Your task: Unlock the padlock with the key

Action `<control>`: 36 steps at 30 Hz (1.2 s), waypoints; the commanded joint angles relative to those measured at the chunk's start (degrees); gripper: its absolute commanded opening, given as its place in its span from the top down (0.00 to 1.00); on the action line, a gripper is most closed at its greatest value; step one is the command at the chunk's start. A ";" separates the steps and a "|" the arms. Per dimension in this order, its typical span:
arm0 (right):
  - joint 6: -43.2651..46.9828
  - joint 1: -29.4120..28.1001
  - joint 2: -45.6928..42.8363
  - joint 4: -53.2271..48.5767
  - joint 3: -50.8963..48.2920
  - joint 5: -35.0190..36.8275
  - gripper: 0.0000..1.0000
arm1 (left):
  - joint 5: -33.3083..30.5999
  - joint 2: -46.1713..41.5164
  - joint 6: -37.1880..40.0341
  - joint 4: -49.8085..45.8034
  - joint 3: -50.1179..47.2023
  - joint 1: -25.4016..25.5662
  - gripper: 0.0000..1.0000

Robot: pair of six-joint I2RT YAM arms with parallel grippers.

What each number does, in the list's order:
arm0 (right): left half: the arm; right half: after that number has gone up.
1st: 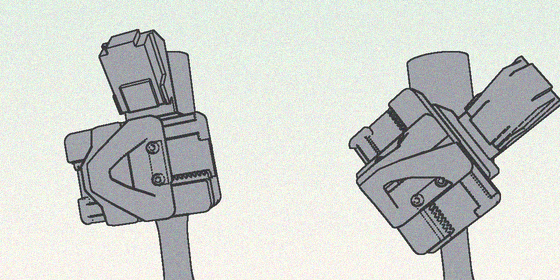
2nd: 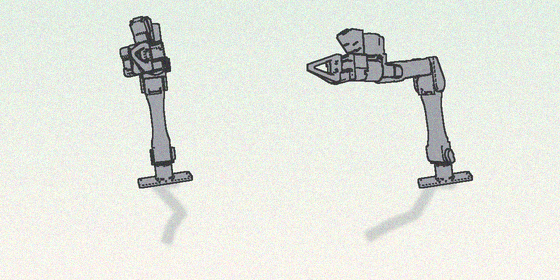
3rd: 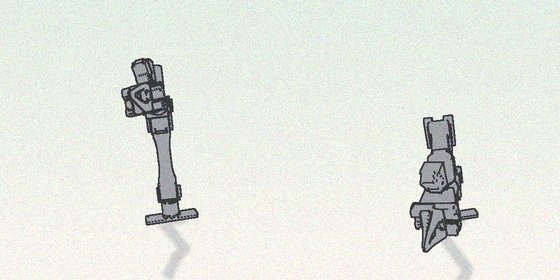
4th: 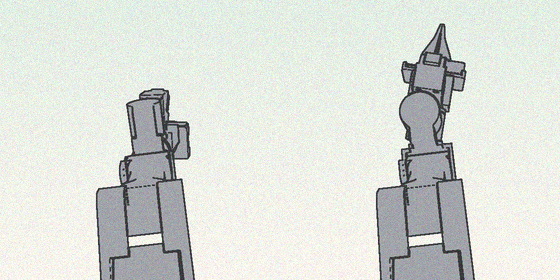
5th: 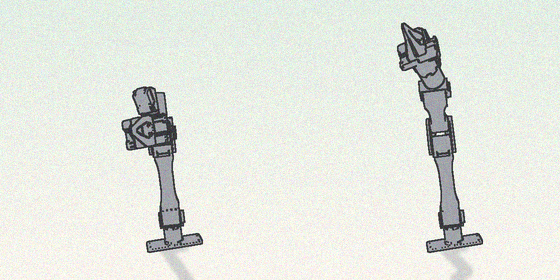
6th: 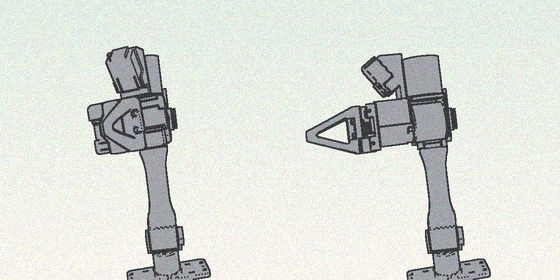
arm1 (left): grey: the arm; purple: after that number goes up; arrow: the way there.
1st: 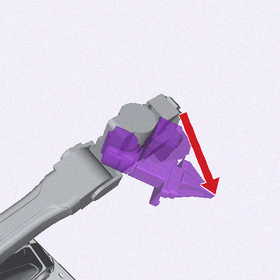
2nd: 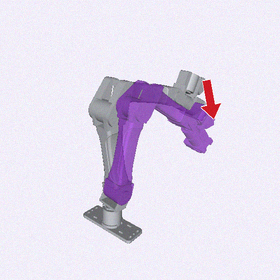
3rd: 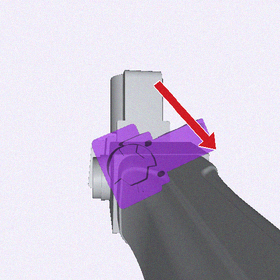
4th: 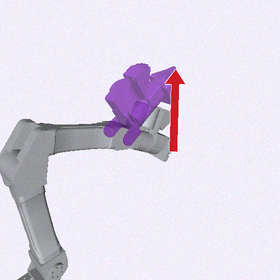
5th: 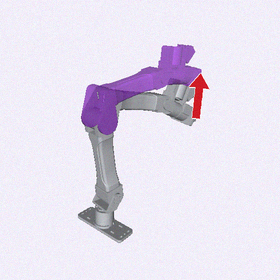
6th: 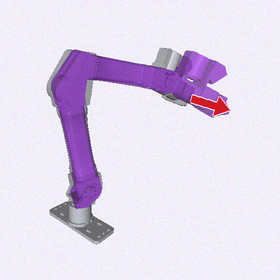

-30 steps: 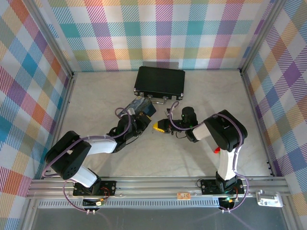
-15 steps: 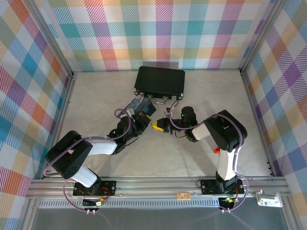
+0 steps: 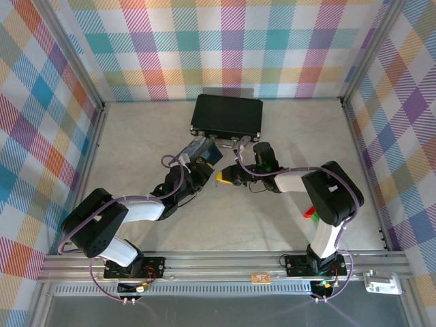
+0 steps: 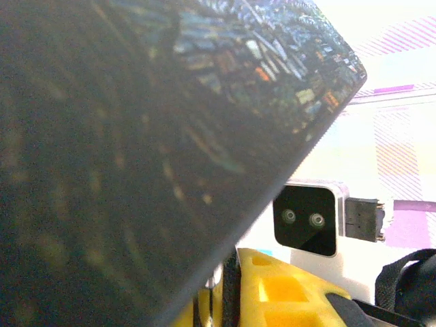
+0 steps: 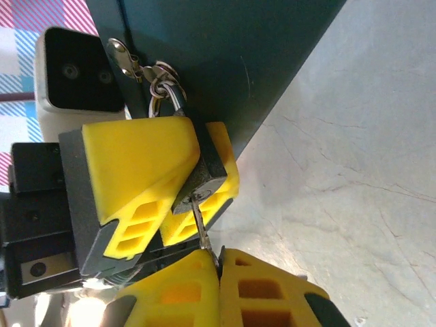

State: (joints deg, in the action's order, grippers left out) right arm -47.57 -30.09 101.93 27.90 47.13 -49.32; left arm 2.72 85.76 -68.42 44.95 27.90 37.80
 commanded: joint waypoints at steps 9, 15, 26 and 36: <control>-2.04 2.32 -1.01 2.92 1.69 0.69 1.00 | 15.94 1.77 0.72 12.37 -0.15 1.84 1.00; -10.42 4.21 1.43 6.88 1.99 -2.38 1.00 | 15.47 3.91 -0.04 15.59 0.54 1.84 1.00; -20.30 4.33 2.99 16.43 1.24 -2.32 1.00 | 14.04 -1.43 -1.61 7.11 1.13 1.86 1.00; -28.46 1.16 -0.37 16.42 -0.86 10.74 1.00 | 10.14 -3.40 0.13 2.56 1.96 2.91 1.00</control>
State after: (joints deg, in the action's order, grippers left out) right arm -68.82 -28.64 102.63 37.39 46.52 -53.34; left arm 6.76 84.33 -70.72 46.11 28.03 37.52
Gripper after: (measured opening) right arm 0.055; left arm 0.145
